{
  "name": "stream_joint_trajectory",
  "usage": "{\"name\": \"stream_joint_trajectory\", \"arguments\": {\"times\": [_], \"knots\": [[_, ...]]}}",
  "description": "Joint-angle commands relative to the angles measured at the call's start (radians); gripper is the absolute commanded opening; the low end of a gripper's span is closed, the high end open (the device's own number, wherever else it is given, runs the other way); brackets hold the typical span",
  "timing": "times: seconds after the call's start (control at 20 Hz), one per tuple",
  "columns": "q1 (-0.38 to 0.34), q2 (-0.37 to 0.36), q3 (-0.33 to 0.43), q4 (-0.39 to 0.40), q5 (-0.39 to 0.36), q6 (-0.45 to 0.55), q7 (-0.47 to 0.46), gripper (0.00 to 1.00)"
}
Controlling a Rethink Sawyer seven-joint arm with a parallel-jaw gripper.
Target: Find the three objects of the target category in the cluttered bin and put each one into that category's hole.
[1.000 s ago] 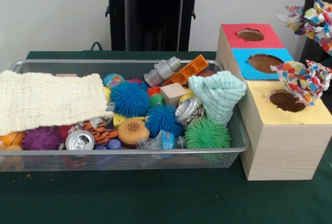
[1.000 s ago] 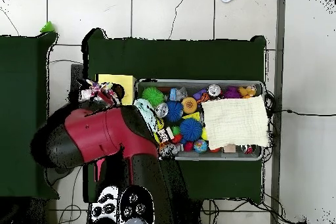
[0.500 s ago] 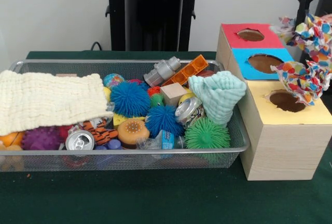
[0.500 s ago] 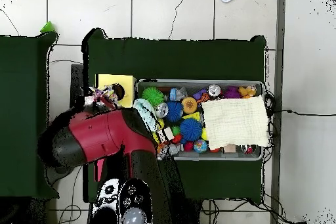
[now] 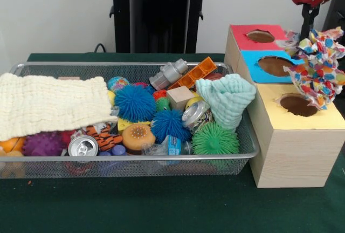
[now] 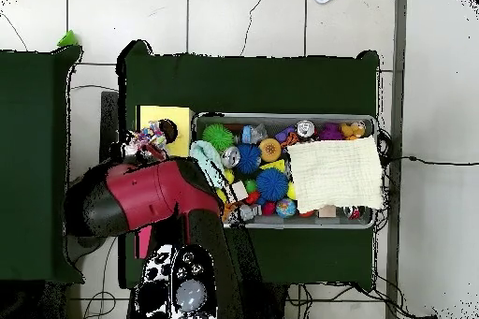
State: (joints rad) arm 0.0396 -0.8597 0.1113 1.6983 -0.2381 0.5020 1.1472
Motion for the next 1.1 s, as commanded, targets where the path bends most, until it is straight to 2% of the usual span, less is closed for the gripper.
{"name": "stream_joint_trajectory", "arguments": {"times": [0.05, 0.4, 0.7, 1.1], "knots": [[-0.002, 0.037, -0.005, 0.104, 0.056, -0.008, 0.263, 0.00], [0.017, 0.064, -0.013, 0.088, 0.103, 0.019, 0.277, 0.00], [0.037, 0.073, -0.027, 0.090, 0.122, 0.001, 0.280, 0.00], [0.048, 0.054, -0.029, 0.097, 0.151, 0.002, 0.273, 0.00]]}}
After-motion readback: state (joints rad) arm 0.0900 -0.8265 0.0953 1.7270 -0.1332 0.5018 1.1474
